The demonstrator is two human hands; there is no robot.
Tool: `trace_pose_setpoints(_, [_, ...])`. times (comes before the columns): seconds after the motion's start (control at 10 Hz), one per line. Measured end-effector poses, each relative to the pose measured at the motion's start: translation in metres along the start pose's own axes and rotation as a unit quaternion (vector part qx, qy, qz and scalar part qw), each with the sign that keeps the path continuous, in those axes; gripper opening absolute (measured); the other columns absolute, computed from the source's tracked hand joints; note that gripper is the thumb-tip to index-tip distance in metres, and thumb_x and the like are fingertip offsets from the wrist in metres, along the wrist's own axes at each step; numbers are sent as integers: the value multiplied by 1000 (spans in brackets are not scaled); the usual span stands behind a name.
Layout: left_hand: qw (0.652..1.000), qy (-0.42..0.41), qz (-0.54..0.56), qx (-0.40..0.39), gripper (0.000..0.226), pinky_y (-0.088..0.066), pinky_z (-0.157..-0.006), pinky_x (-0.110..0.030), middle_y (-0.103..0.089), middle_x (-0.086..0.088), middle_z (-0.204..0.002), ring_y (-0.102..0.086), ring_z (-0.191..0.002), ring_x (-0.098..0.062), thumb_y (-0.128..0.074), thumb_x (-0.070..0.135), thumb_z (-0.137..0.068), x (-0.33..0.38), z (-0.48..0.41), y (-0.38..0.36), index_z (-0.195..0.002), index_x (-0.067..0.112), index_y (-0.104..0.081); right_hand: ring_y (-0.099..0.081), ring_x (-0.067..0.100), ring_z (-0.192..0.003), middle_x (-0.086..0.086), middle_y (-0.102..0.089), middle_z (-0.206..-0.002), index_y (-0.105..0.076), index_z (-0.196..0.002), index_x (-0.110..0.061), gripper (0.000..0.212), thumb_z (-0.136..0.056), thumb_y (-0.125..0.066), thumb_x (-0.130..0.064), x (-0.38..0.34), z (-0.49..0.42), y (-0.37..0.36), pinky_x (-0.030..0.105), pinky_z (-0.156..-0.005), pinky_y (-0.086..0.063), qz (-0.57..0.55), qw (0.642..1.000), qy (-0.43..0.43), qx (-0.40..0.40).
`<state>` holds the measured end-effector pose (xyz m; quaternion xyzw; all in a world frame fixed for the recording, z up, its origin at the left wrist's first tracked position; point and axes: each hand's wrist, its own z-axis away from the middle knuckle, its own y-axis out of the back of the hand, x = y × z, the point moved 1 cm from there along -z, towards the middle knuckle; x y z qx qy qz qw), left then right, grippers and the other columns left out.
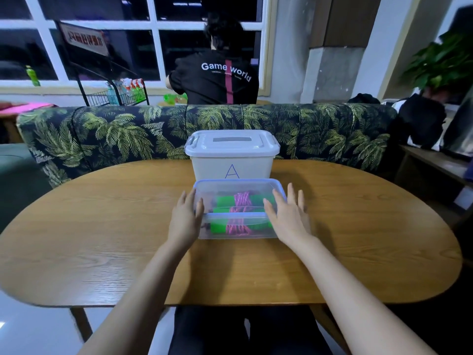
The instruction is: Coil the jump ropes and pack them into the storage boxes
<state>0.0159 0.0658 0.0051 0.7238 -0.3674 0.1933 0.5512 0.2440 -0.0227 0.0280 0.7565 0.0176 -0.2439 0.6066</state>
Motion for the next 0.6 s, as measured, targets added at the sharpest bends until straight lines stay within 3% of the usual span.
trace_pose_setpoints(0.1, [988,-84,-128,-16,50,-25,-114,-47,-32,-13,-158,-29,-144,-36,-50,35,-101,14,4,2,-148,19,-42,8,30,-152,3,-1,-166,-19,-157,-31,64,-100,-21,-62,-12,3,4,55,-121,-6,78,994,81,7])
trace_pose_setpoints(0.2, [967,-114,-208,-87,76,-20,-116,-52,-29,-1,-160,-21,-149,-27,-17,71,-88,29,15,0,-149,32,-38,6,27,-153,0,-5,-166,-18,-156,-34,64,-99,-18,-64,-25,8,1,52,-122,-1,100,986,129,-21])
trace_pose_setpoints(0.3, [964,-119,-222,-81,93,-23,-115,-52,-33,0,-158,-22,-148,-27,2,73,-75,27,16,-1,-147,33,-41,-3,27,-153,-1,-12,-165,-18,-156,-35,90,-82,11,-78,-27,8,-5,52,-121,-4,130,982,137,-34])
trace_pose_setpoints(0.4, [963,-117,-225,-95,91,-24,-114,-53,-35,-1,-158,-23,-148,-28,-2,74,-77,28,16,2,-147,33,-42,-5,26,-153,-2,-13,-165,-17,-156,-36,87,-82,10,-76,-25,6,-3,51,-121,-6,141,979,139,-40])
trace_pose_setpoints(0.5, [956,-114,-242,-118,66,-17,-117,-53,-28,2,-160,-16,-150,-25,-23,69,-94,31,16,1,-149,35,-36,-5,26,-153,-1,-11,-166,-17,-156,-35,63,-99,-16,-63,-25,6,0,50,-121,-7,145,977,147,-55])
trace_pose_setpoints(0.6, [954,-121,-246,-120,55,-6,-118,-56,-25,3,-161,-15,-150,-23,-35,57,-99,37,10,7,-150,36,-35,-11,27,-151,0,-16,-165,-21,-155,-35,63,-99,-22,-64,-26,1,11,48,-121,-11,147,973,165,-62])
